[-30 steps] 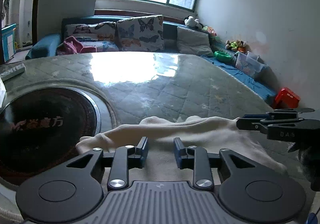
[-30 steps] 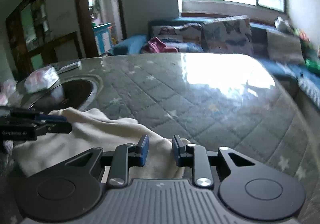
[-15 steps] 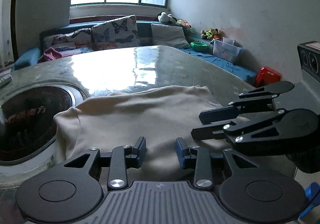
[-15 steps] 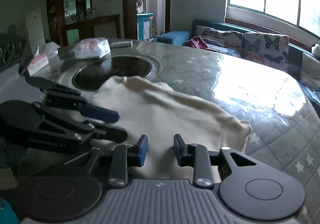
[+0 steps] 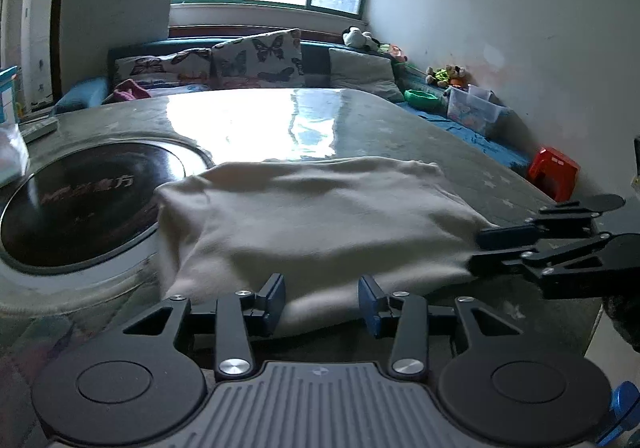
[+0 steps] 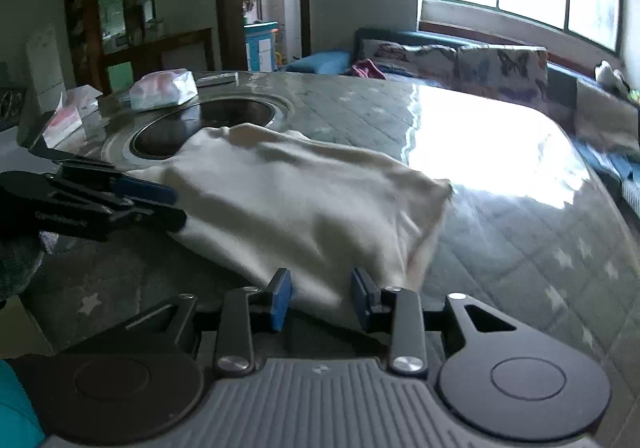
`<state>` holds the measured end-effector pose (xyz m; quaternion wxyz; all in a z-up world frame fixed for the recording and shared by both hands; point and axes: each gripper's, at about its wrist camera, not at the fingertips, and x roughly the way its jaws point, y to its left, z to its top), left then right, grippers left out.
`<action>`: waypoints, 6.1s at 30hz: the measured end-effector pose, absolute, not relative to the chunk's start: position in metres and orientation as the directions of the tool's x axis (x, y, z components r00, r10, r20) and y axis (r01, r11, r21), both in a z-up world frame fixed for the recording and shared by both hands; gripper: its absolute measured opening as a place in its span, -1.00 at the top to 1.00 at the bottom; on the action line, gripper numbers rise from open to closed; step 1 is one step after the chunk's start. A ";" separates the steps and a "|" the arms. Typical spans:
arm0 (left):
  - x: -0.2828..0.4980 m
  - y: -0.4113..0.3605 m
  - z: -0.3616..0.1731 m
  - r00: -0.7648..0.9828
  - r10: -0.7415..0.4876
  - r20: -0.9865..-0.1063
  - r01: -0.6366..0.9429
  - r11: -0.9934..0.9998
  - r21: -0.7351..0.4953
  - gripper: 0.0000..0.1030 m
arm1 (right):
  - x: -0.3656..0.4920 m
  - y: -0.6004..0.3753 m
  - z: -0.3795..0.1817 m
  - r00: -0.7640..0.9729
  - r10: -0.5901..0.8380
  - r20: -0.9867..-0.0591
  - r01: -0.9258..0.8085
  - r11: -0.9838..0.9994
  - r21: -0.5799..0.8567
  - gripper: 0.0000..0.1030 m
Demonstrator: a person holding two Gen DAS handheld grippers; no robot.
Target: Fold clothes
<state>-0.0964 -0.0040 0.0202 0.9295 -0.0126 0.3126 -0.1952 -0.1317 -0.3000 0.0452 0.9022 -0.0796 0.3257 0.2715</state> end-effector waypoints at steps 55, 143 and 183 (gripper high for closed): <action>-0.062 0.021 0.028 0.726 -0.392 -0.565 0.310 0.920 -0.241 -0.36 | 0.004 -0.216 0.051 0.627 0.447 -0.638 -0.598 0.801 -0.026 -0.05; -0.035 0.092 0.029 0.717 -0.405 -0.567 -0.187 0.672 -0.717 -0.38 | -0.092 -0.161 0.087 0.395 0.721 -0.569 -0.840 0.534 0.093 0.91; -0.023 0.063 0.015 0.693 -0.380 -0.613 -0.179 0.733 -0.656 0.64 | -0.039 -0.344 0.025 0.689 0.416 -0.594 -0.322 0.909 0.263 0.13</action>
